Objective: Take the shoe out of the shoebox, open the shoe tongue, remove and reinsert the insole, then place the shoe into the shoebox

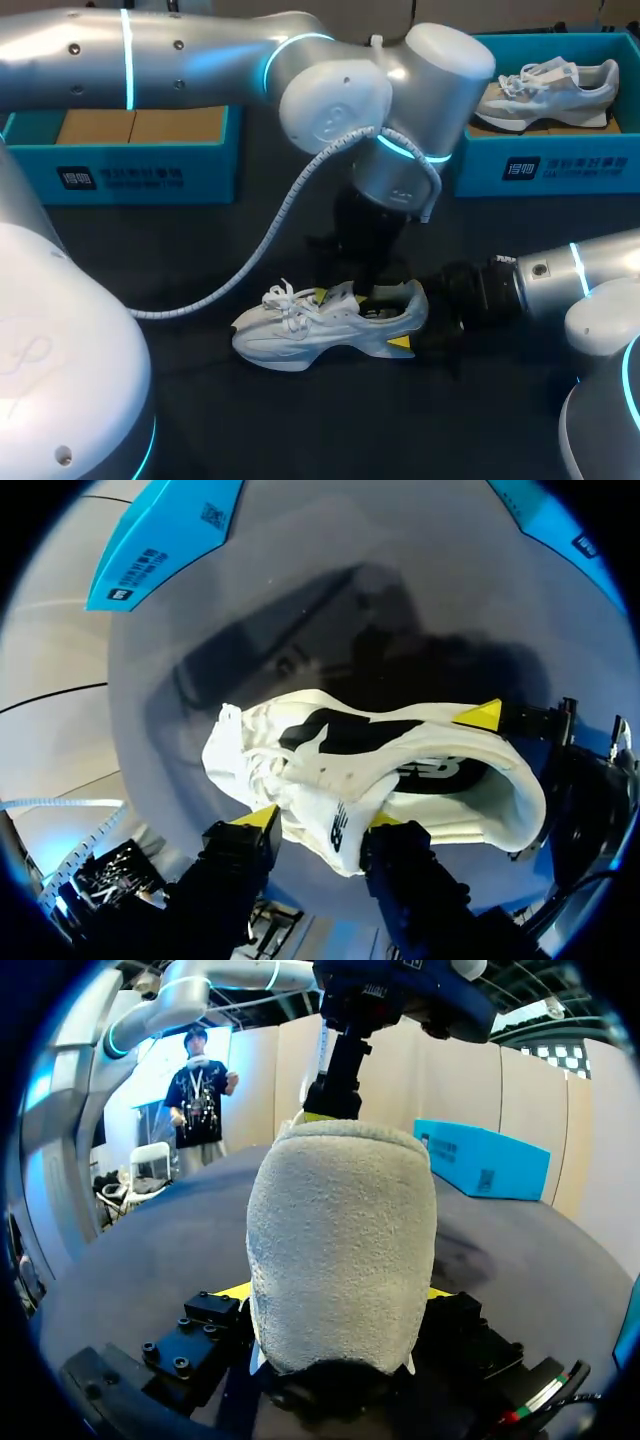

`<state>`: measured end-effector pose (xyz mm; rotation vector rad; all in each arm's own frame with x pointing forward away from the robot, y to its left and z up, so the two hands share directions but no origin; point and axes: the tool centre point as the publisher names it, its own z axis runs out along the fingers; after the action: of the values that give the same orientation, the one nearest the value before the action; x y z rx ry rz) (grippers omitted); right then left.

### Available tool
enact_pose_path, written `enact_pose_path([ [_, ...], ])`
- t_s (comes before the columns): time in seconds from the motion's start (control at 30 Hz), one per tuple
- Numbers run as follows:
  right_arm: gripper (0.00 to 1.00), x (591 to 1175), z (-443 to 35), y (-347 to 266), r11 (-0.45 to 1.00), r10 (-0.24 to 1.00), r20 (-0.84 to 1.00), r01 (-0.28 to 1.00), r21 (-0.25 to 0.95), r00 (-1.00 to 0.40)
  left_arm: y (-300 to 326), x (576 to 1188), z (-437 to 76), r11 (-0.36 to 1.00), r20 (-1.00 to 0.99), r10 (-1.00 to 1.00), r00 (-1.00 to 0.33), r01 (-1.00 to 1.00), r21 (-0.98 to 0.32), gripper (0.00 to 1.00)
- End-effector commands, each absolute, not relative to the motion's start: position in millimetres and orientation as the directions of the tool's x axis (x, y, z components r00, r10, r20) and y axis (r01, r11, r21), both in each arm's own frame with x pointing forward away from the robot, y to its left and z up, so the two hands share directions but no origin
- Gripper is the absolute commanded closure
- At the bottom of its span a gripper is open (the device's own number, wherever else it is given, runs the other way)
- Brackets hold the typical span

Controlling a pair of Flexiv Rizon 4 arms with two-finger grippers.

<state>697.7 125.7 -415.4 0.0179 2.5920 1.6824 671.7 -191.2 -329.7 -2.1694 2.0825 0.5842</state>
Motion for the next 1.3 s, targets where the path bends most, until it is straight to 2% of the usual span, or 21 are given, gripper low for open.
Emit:
enact_pose_path([
  [0.03, 1.0, 694, -420, 128, 0.411, 0.041, -0.038, -0.018, 0.911, -0.998, -184, 671, -326, -0.069, -0.279, -0.96, 0.009, -0.976, 0.205, 0.6],
  [0.27, 1.0, 694, -420, 128, 0.411, 0.041, -0.038, -0.018, 0.911, -0.998, -184, 670, -323, -0.055, -0.244, -0.97, 0.001, -0.975, 0.216, 0.66],
  [0.47, 1.0, 694, -420, 128, 0.411, 0.041, -0.038, -0.018, 0.911, -0.998, -185, 670, -323, -0.043, -0.226, -0.974, -0.012, -0.971, 0.236, 0.6],
  [0.6, 1.0, 694, -420, 128, 0.411, 0.041, -0.038, -0.018, 0.911, -0.998, -186, 670, -322, -0.035, -0.209, -0.978, -0.018, -0.969, 0.244, 0.62],
  [0.67, 1.0, 694, -420, 128, 0.411, 0.041, -0.038, -0.018, 0.911, -0.998, -186, 671, -321, -0.023, -0.196, -0.98, -0.028, -0.967, 0.254, 0.66],
  [0.87, 1.0, 694, -420, 128, 0.411, 0.041, -0.038, -0.018, 0.911, -0.998, -182, 670, -318, 0.01, -0.159, -0.986, -0.057, -0.959, 0.283, 0.64],
  [0.9, 1.0, 694, -420, 128, 0.411, 0.041, -0.038, -0.018, 0.911, -0.998, -181, 670, -318, 0.013, -0.154, -0.986, -0.058, -0.96, 0.279, 0.65],
  [0.93, 1.0, 694, -420, 128, 0.411, 0.041, -0.038, -0.018, 0.911, -0.998, -181, 670, -318, 0.014, -0.15, -0.987, -0.059, -0.959, 0.281, 0.78],
  [1.03, 1.0, 694, -420, 128, 0.411, 0.041, -0.038, -0.018, 0.911, -0.998, -178, 669, -318, 0.021, -0.131, -0.99, -0.06, -0.959, 0.283, 1.0],
  [1.3, 1.0, 694, -420, 128, 0.411, 0.041, -0.038, -0.018, 0.911, -0.998, -166, 666, -311, 0.02, -0.02, -0.999, -0.027, -0.963, 0.268, 1.0],
])
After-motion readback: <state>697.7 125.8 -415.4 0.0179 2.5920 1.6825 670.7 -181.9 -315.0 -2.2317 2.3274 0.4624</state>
